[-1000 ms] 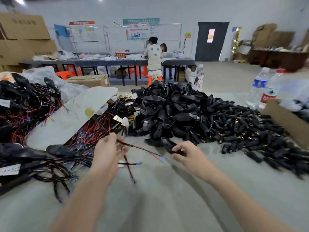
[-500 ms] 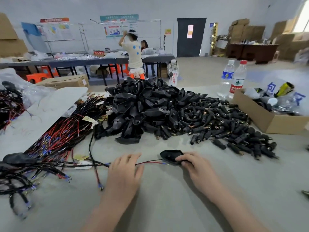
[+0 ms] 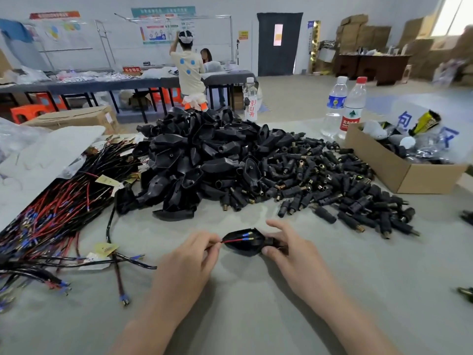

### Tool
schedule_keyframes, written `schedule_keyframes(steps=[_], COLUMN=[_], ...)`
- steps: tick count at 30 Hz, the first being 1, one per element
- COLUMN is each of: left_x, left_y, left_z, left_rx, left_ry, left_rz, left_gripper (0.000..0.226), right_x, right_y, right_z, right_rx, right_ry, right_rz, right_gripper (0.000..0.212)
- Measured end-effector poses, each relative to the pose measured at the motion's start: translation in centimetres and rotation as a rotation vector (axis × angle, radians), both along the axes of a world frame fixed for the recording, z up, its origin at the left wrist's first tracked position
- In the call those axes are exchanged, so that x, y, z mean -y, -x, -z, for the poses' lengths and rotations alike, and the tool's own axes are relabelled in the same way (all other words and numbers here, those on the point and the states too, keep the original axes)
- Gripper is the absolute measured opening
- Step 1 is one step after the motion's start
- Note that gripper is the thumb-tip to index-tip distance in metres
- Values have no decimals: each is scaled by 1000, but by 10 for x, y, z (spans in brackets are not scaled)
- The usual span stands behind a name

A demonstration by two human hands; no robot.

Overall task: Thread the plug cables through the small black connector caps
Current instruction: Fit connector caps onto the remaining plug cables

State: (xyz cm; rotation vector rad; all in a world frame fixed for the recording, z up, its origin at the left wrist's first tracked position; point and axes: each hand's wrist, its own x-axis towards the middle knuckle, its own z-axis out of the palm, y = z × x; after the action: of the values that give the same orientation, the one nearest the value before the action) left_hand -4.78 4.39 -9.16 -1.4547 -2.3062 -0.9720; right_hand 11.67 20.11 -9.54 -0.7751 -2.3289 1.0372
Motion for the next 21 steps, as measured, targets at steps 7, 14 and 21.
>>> schedule_keyframes(steps=[7,14,21], left_x=[-1,1,0], left_y=[-2,-2,-3], left_z=[4,2,1], left_rx=[66,213,263], left_ry=[51,-9,-33], left_rz=[149,234,216], left_gripper=[10,12,14], right_x=[3,3,4], right_y=[2,6,6], right_z=[3,4,1], right_rx=[-69,-66,-145], right_ry=[-16,-1,63], right_rz=[-34,-42,-72], right_gripper=[42,39,40])
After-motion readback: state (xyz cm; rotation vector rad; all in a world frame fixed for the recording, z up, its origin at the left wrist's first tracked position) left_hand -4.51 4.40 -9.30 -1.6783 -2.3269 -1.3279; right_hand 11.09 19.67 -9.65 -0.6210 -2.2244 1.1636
